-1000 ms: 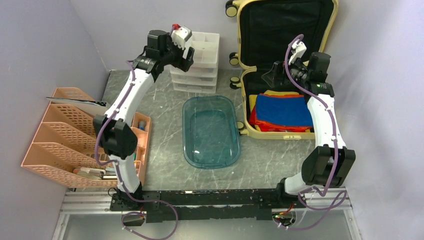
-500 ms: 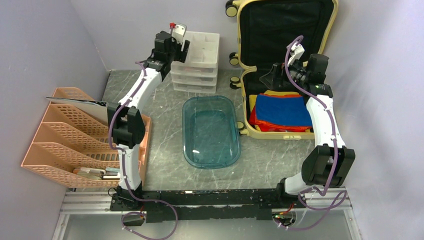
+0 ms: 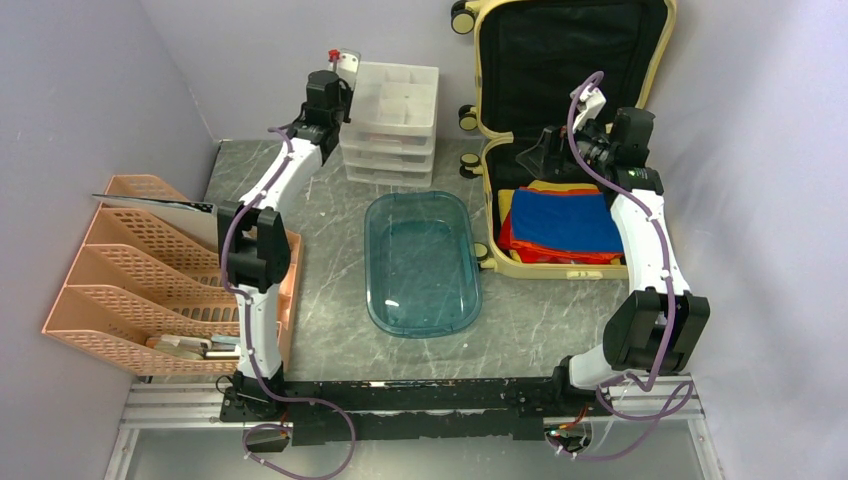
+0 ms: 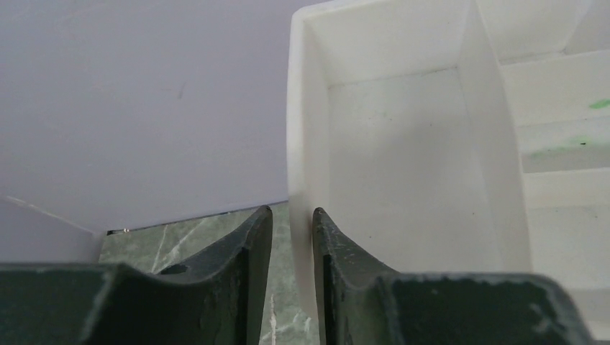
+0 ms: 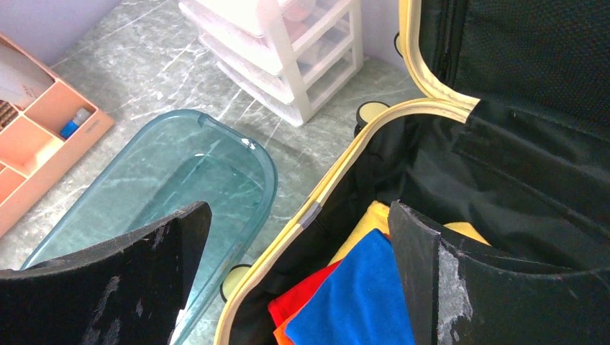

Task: Open, take out, and arrange the luggage
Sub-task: Adjust the storage box at the corner of the board.

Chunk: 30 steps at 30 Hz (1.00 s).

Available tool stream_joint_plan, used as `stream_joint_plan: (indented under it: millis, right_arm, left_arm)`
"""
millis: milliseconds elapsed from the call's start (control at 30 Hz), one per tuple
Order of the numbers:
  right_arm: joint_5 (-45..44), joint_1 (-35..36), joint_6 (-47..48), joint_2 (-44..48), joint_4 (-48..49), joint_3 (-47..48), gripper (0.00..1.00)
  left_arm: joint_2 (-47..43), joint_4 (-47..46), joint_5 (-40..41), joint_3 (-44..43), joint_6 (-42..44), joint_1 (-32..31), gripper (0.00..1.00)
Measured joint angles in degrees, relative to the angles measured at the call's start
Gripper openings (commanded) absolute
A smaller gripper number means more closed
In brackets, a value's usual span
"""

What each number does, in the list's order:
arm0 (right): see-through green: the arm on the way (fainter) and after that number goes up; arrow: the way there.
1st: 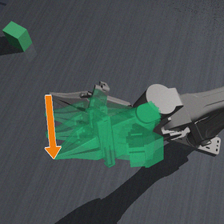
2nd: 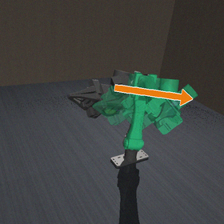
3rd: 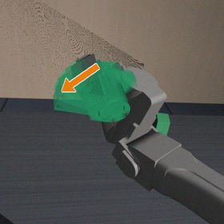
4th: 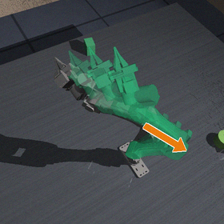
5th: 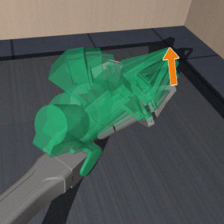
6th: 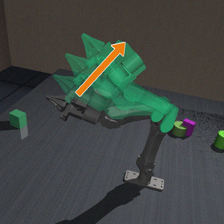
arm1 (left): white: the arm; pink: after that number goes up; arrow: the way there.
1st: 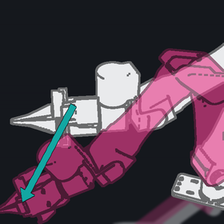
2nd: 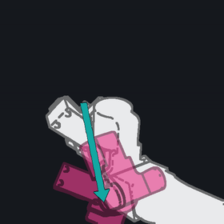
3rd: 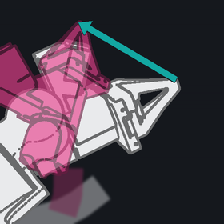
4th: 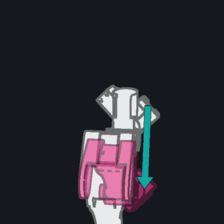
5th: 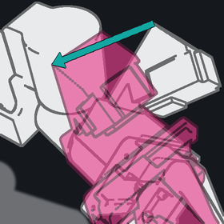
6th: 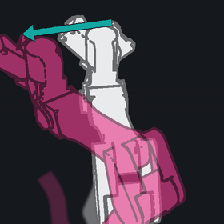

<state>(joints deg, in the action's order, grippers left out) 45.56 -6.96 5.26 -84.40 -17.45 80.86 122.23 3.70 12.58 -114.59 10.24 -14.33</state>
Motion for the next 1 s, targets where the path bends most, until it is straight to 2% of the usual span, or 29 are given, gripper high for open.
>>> stream_joint_plan:
  millis: [233, 367, 733, 1000]
  right_arm:
    - [0.0, 0.22, 0.0, -0.04, 0.04, -0.15, 1.0]
    - [0.0, 0.22, 0.0, -0.04, 0.04, -0.31, 1.0]
    - [0.0, 0.87, 0.02, -0.96, 0.02, -0.31, 1.0]
    - [0.0, 1.11, 0.02, -1.01, 0.02, -0.31, 1.0]
  left_arm:
    - [-0.09, -1.88, 2.84, 1.4, -0.96, -0.59, 0.12]
    - [-0.83, -3.43, 5.07, 3.13, -1.36, -0.63, 0.05]
    - [-5.44, -4.92, 12.79, 9.92, -1.68, 1.2, 0.05]
    - [-7.43, -9.84, 18.21, 14.95, 2.51, 4.74, 0.05]
